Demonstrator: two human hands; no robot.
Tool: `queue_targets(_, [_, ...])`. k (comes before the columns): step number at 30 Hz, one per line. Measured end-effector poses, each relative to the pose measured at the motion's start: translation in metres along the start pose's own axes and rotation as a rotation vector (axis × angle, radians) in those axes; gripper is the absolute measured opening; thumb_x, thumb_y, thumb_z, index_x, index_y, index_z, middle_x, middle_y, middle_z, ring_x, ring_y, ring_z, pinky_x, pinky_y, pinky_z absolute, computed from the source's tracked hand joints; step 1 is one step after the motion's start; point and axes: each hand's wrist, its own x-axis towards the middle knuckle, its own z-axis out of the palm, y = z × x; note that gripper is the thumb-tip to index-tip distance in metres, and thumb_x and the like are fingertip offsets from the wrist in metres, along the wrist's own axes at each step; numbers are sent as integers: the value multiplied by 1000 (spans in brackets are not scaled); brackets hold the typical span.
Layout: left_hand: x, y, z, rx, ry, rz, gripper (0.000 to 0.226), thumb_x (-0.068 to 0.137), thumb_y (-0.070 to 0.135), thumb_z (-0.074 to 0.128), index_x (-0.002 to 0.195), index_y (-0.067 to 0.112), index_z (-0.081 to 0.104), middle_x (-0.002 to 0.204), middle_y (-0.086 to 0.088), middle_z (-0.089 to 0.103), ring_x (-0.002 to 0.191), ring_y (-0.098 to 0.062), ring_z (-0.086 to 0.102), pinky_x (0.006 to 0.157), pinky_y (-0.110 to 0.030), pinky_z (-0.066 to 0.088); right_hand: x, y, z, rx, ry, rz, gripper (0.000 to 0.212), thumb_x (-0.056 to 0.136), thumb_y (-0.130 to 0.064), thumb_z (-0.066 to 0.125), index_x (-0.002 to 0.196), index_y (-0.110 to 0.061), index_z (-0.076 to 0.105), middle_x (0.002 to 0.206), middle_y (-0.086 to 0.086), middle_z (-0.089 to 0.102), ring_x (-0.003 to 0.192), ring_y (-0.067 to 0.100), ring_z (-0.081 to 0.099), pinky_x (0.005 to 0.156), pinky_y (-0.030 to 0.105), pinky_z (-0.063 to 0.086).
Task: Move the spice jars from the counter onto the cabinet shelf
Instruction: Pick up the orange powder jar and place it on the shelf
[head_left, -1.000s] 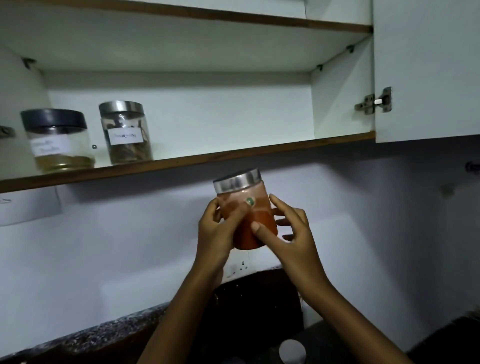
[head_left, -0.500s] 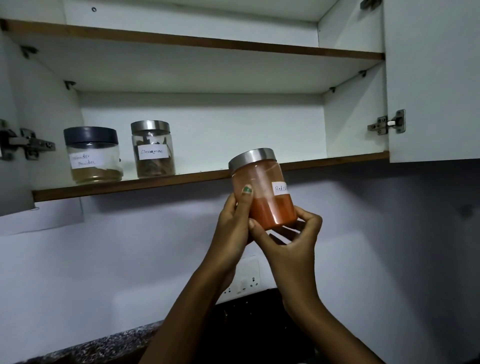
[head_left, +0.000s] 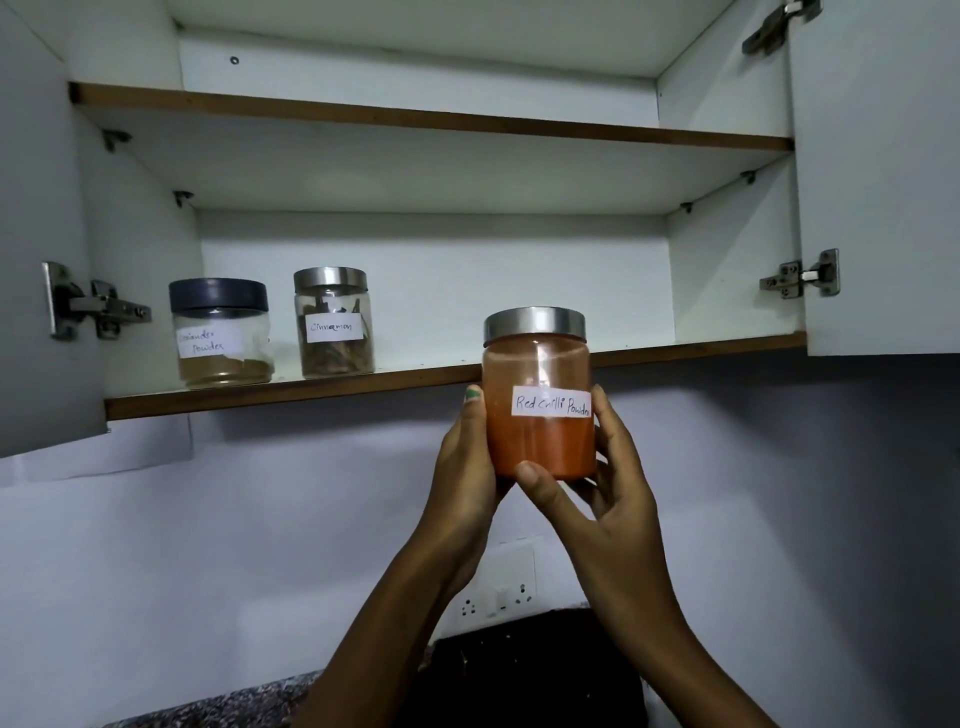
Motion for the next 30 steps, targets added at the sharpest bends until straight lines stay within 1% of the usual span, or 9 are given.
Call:
queue_targets(3, [0, 1, 1, 5, 46, -8, 49, 97, 49, 23, 130, 23, 49, 122, -4, 62, 101, -17, 64, 76, -25, 57, -1, 1, 4, -114, 33, -78, 74, 62, -51, 66, 125, -57, 26, 122, -41, 34, 116, -5, 45, 89, 13, 43])
queue_targets(7, [-2, 4, 0, 10, 75, -9, 49, 98, 48, 22, 131, 23, 48, 122, -4, 61, 102, -18, 63, 78, -26, 56, -1, 0, 7, -148, 47, -102, 72, 61, -52, 65, 122, -57, 27, 121, -41, 33, 118, -2, 44, 91, 16, 42])
queue_targets(12, [-2, 4, -2, 44, 90, 19, 44, 97, 48, 22, 124, 26, 49, 120, -2, 61, 99, -14, 63, 78, -25, 55, -1, 4, 12, -133, 67, -121, 74, 63, -51, 66, 124, -58, 25, 120, -43, 32, 115, -11, 42, 84, 5, 38])
queue_targets(17, [-1, 1, -8, 260, 63, 198, 45, 98, 41, 25, 141, 30, 38, 135, 4, 52, 116, -12, 56, 88, -20, 52, 15, 6, 18, -100, 96, -142, 73, 66, -47, 67, 126, -55, 26, 119, -43, 32, 113, -14, 42, 76, -4, 40])
queue_targets(18, [1, 1, -10, 311, 65, 232, 44, 99, 38, 28, 143, 32, 35, 138, 5, 49, 120, -10, 52, 91, -17, 50, 21, 7, 20, -92, 100, -151, 75, 66, -46, 67, 129, -52, 26, 120, -41, 33, 114, -13, 42, 77, -3, 41])
queue_targets(21, [8, 2, -20, 519, 103, 336, 46, 99, 31, 35, 145, 32, 29, 142, 7, 41, 119, -1, 44, 84, -1, 42, 41, 7, 28, -78, 96, -166, 81, 69, -42, 67, 139, -36, 27, 131, -24, 38, 120, -2, 42, 88, 7, 41])
queue_targets(23, [13, 5, -28, 652, 124, 414, 49, 99, 29, 39, 147, 29, 26, 143, 5, 41, 123, -5, 44, 94, -10, 42, 55, 7, 36, -50, 74, -172, 80, 74, -34, 69, 142, -29, 27, 137, -13, 38, 125, 5, 41, 91, 14, 42])
queue_targets(25, [21, 9, -36, 736, 142, 460, 53, 99, 29, 42, 149, 25, 23, 145, 2, 41, 129, -10, 43, 102, -26, 43, 68, 7, 46, -26, 48, -184, 79, 78, -25, 71, 143, -26, 27, 140, -7, 38, 127, 9, 41, 91, 14, 44])
queue_targets(30, [48, 20, -57, 887, 183, 479, 60, 98, 33, 44, 151, 22, 17, 149, -1, 38, 134, -15, 38, 107, -33, 39, 98, 10, 77, -7, 6, -198, 79, 80, -19, 72, 144, -22, 25, 141, 0, 36, 125, 13, 42, 93, 23, 48])
